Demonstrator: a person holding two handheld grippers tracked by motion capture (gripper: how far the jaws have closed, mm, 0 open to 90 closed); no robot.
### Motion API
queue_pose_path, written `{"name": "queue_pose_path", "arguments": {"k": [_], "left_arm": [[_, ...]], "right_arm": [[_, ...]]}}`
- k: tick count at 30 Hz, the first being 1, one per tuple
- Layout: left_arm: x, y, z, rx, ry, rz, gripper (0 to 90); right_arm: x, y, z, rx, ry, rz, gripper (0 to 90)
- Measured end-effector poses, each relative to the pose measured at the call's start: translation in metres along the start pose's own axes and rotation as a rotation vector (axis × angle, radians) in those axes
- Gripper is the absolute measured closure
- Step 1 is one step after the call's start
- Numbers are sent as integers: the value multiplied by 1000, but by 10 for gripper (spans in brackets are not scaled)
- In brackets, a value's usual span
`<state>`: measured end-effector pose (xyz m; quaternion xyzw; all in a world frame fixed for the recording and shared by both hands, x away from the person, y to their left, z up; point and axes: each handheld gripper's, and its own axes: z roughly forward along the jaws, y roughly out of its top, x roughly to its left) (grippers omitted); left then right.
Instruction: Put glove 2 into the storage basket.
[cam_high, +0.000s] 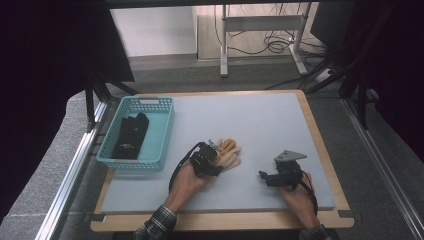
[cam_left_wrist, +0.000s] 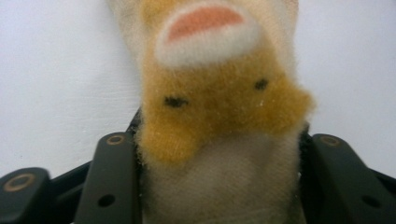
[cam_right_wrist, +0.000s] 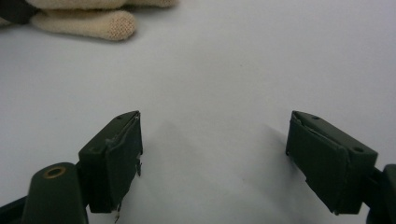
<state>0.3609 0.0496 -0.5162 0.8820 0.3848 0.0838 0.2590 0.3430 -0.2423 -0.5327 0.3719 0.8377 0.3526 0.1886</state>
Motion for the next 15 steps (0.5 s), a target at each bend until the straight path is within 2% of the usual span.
{"name": "queue_pose_path", "arguments": {"k": [3,6,8,10,12,15], "left_arm": [[0,0,-2,0,-10,9,517],[3,1,-10,-31,-26,5,566],[6,1,-15,-32,-20,6,585],[9,1,-22,-51,-8,11,642],[12,2,-27,-61,-15,1,680],[16,2,-33,-68,-3,-6,706]], "right_arm": [[0,0,0,0,0,0,180],[0,0,0,0,0,-2,180],[0,0,0,0,0,-1,180],[0,0,0,0,0,-1,180],[0,0,0,1,0,-1,180],[0,0,0,0,0,-1,180]]}}
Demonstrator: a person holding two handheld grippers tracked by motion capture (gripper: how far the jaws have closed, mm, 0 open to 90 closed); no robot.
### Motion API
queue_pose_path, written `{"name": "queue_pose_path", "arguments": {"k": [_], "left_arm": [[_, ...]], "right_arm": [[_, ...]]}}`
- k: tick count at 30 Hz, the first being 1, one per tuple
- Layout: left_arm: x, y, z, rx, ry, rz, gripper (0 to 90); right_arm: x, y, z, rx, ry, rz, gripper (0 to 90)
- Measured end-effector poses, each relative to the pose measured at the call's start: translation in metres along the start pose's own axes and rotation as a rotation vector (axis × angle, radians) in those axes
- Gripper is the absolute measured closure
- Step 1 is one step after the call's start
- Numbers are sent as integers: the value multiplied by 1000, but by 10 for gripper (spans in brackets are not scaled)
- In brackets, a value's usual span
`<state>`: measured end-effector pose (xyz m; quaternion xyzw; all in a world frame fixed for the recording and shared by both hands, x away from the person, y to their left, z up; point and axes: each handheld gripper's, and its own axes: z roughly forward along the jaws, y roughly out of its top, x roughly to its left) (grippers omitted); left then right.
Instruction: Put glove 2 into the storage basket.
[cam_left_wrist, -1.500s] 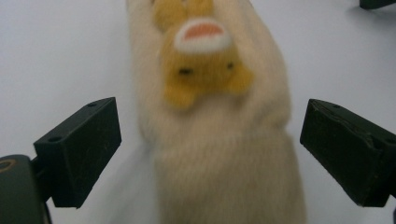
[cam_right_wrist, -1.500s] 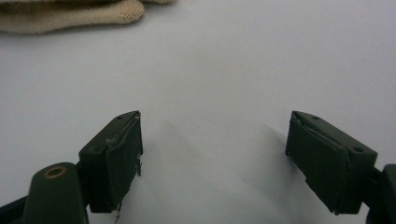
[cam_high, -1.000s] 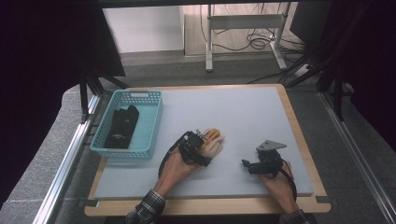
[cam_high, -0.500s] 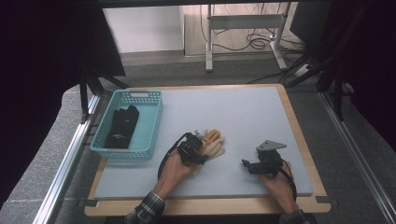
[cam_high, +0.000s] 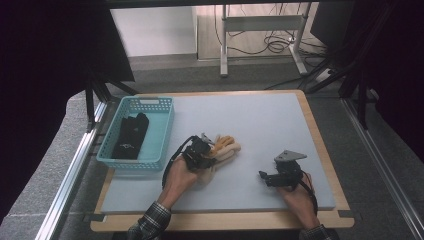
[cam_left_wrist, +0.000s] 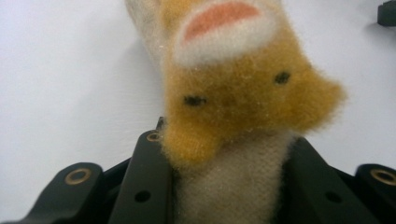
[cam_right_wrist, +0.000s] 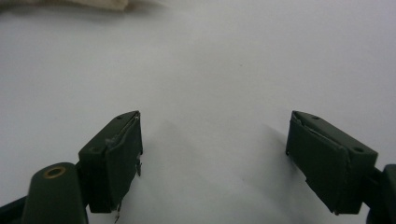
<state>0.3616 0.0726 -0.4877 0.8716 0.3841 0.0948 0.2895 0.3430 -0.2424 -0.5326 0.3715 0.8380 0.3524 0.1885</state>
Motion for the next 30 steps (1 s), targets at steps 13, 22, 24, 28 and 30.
{"name": "queue_pose_path", "arguments": {"k": [13,22,24,28,30], "left_arm": [[11,11,-24,-29,47,-34,738],[29,20,-52,-54,99,-90,751],[35,22,-59,-62,113,-101,752],[48,26,-80,-84,149,-133,756],[55,27,-90,-93,173,-146,757]], "right_arm": [[0,0,0,0,0,1,180],[0,0,0,-1,0,0,180],[0,0,0,0,0,1,180],[0,0,0,0,1,1,180],[0,0,0,0,0,0,180]]}}
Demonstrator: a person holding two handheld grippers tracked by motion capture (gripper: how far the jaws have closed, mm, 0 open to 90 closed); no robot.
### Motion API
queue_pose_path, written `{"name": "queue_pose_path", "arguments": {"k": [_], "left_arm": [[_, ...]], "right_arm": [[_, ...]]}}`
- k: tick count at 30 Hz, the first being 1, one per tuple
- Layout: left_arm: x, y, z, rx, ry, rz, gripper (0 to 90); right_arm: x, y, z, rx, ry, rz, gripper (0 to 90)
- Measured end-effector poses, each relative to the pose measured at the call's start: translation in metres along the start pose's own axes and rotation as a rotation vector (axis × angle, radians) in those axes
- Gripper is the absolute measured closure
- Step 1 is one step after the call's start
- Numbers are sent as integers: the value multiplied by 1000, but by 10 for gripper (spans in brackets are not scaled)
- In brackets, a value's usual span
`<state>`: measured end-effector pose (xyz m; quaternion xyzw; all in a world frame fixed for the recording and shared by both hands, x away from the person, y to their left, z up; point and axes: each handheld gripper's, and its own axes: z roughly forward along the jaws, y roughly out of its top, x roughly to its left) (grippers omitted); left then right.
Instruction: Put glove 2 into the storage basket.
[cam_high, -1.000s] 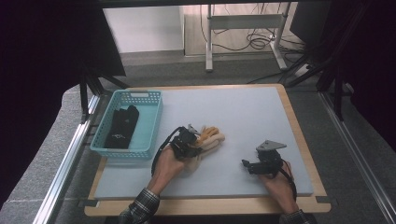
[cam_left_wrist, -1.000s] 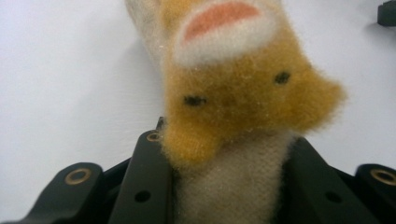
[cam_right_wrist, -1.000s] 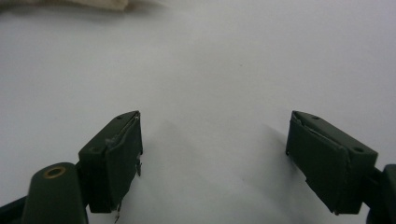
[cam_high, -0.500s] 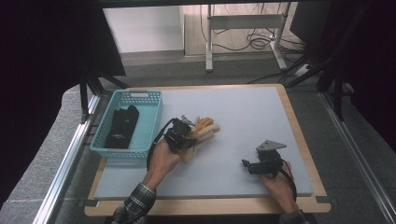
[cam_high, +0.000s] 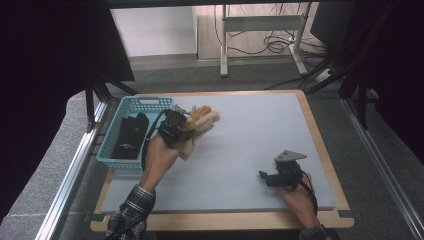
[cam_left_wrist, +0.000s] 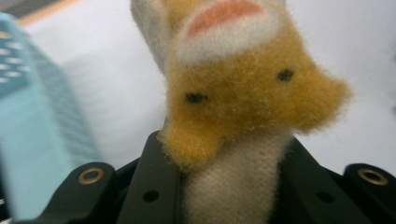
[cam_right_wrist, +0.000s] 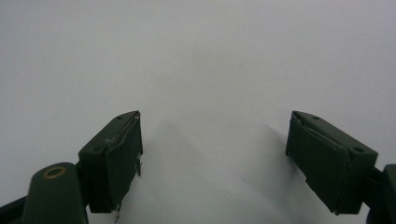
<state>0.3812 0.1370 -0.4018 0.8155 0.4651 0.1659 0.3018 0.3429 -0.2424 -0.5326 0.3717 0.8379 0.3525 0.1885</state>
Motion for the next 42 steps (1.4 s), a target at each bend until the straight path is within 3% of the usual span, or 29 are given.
{"name": "queue_pose_path", "arguments": {"k": [5,9,16,22,28,34,42], "left_arm": [[24,4,-18,-21,62,-34,759],[47,0,-30,-36,100,-86,760],[87,-13,-36,-25,175,-174,759],[117,-24,-17,25,213,-244,758],[137,-33,9,77,227,-295,756],[145,-41,39,135,221,-324,752],[143,-48,68,193,190,-317,732]], "right_arm": [[0,0,0,0,0,0,180],[0,0,0,0,0,0,180],[0,0,0,0,0,0,180],[0,0,0,0,0,0,180],[0,0,0,-1,0,1,180],[0,0,0,-1,0,1,180],[0,0,0,-1,1,0,180]]}}
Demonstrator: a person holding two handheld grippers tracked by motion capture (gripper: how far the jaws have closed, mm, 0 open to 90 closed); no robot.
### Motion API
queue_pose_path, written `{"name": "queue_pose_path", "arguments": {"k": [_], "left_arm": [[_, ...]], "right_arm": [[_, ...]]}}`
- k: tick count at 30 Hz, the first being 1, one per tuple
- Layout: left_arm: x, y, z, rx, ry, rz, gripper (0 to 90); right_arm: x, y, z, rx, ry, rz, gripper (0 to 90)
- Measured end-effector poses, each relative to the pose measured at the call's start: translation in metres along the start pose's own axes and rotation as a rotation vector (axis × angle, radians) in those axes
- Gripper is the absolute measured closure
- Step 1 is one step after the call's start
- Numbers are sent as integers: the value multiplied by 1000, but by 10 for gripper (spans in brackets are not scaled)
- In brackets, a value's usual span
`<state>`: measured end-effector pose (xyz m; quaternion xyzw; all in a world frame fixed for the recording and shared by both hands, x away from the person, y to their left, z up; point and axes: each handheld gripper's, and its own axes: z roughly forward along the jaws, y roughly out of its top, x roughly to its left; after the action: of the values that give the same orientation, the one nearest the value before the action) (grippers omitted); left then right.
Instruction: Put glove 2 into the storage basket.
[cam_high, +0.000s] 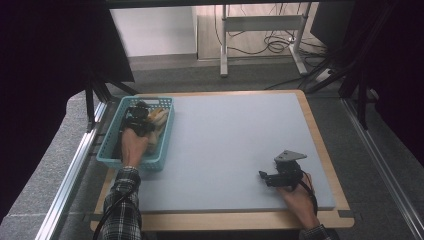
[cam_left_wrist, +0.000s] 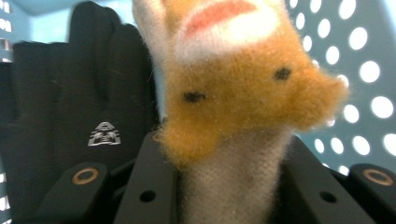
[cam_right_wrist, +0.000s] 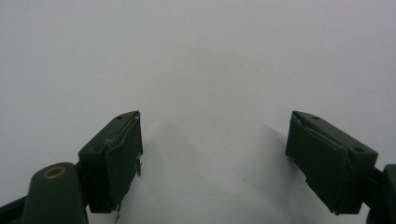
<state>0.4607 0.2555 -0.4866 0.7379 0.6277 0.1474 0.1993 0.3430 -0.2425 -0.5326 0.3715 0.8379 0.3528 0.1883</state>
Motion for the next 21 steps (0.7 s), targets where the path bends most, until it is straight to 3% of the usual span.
{"name": "queue_pose_path", "arguments": {"k": [7,9,14,16,18,21], "left_arm": [[-7,3,6,25,0,24,616],[-8,2,10,46,10,33,540],[-8,1,16,80,-28,31,316],[-5,0,15,85,-43,18,260],[-2,-1,10,92,-51,7,149],[1,-1,-4,51,-44,12,87]], "right_arm": [[0,0,0,0,0,0,180],[0,0,0,0,0,0,180],[0,0,0,0,0,0,180],[0,0,0,0,0,0,180],[0,0,0,0,0,0,180],[0,0,0,0,0,0,180]]}}
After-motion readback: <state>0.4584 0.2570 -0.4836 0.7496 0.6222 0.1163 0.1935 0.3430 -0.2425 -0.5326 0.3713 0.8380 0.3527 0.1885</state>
